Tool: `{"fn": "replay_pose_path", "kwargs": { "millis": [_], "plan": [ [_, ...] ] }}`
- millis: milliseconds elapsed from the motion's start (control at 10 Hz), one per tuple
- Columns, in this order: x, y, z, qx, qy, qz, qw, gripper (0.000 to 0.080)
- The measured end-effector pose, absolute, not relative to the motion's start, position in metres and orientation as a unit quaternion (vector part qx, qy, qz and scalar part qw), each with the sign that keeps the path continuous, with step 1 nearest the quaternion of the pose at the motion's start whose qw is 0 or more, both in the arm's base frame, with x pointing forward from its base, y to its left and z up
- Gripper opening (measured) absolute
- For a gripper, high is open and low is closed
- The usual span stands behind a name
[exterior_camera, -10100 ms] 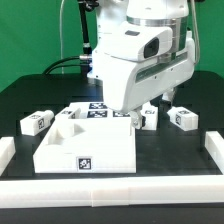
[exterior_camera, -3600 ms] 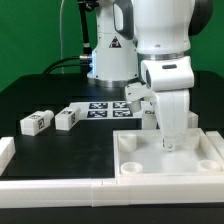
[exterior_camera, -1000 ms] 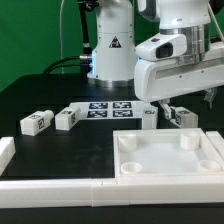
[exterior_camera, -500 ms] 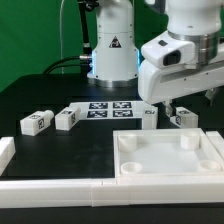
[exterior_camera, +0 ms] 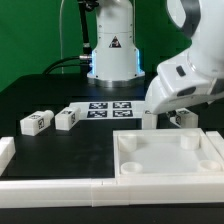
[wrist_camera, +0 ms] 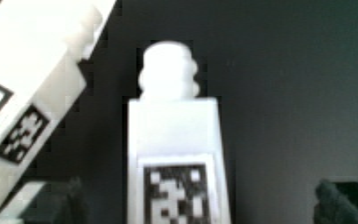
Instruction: Assemble one leg
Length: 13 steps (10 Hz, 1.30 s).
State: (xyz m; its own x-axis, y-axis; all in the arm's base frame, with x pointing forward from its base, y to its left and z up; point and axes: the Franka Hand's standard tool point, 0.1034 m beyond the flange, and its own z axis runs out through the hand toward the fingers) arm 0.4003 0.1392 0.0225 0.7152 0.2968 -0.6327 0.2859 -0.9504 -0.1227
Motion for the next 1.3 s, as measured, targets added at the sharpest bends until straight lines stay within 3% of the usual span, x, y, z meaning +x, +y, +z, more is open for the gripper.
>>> {"fn": "replay_pose_path", "kwargs": {
  "millis": [200,500,600,800,1000,1300],
  "plan": [
    [0.394,0.139,0.011,-0.9,-0.157,0.408,0.008,0.0649],
    [0.393,0.14,0.005,-0.899,-0.157,0.408,0.01,0.0649],
    [0.393,0.14,0.005,-0.899,-0.157,0.408,0.01,0.0603],
    [0.393,0.14,0.005,-0.899,-0.157,0.408,0.011,0.0328],
    [0.393,0.141,0.005,-0.899,-0.156,0.408,0.011,0.0285],
    [0.393,0.141,0.005,-0.899,-0.156,0.408,0.011,0.0285]
  ]
}}
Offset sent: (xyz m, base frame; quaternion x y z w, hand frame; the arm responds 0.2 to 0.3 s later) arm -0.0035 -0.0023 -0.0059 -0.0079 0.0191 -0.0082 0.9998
